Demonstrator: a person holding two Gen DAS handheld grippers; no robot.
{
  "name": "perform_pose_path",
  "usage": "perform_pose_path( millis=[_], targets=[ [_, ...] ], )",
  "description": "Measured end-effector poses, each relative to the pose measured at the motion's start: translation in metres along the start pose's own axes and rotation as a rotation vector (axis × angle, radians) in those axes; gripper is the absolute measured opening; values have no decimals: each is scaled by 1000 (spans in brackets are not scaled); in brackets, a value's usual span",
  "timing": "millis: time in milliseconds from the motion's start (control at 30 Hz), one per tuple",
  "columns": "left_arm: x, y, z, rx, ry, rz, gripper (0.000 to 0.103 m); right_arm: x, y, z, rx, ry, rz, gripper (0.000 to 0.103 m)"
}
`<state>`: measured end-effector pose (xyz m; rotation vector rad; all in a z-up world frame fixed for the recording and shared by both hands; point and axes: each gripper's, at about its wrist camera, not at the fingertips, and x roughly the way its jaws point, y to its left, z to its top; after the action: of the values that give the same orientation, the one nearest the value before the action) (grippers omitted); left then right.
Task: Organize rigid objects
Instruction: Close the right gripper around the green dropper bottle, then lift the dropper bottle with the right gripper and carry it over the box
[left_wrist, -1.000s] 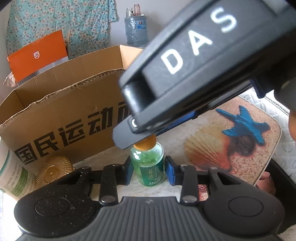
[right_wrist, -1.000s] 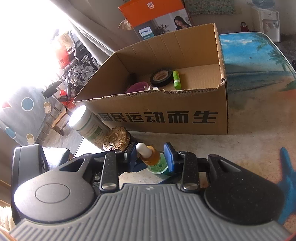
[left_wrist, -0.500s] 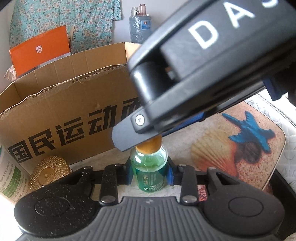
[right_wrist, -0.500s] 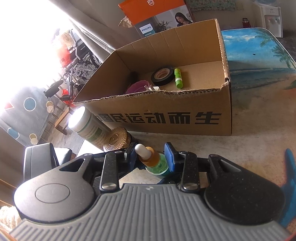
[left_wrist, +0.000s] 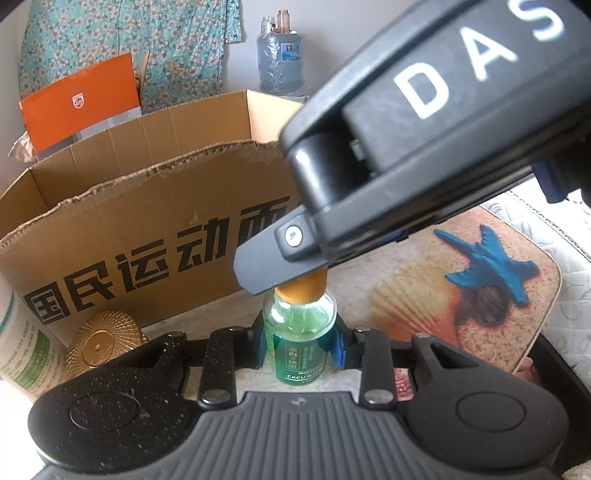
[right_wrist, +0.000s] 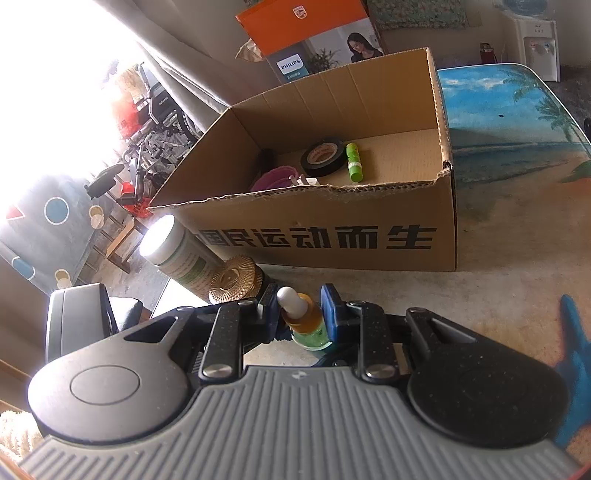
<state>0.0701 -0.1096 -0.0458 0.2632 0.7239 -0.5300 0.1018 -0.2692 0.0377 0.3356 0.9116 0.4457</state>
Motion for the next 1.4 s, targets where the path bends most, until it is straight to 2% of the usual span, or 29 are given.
perform_pose_path(
  millis=[267, 533, 700, 900, 1033, 1133, 1267, 1400],
  targets=[
    [-28, 0, 5, -5, -42, 14, 33, -22, 13, -2, -34, -41, 17, 22],
    [-66, 3, 23, -12, -103, 46, 33, -53, 36, 7, -103, -106, 53, 21],
    [-91, 14, 48, -35, -163, 60, 33, -75, 56, 26, -175, -156, 84, 20],
    [-104, 34, 89, -73, -216, 55, 33, -99, 78, 68, -259, -210, 128, 19],
    [-90, 50, 115, -102, -195, 31, 33, -100, 82, 100, -292, -220, 126, 19],
    [-68, 63, 133, -135, -130, 7, 33, -90, 76, 126, -286, -200, 118, 19],
    [-34, 78, 138, -196, -44, -37, 33, -63, 57, 151, -252, -157, 109, 19],
    [2, 82, 134, -230, 45, -60, 33, -24, 28, 161, -187, -103, 108, 19]
  ],
)
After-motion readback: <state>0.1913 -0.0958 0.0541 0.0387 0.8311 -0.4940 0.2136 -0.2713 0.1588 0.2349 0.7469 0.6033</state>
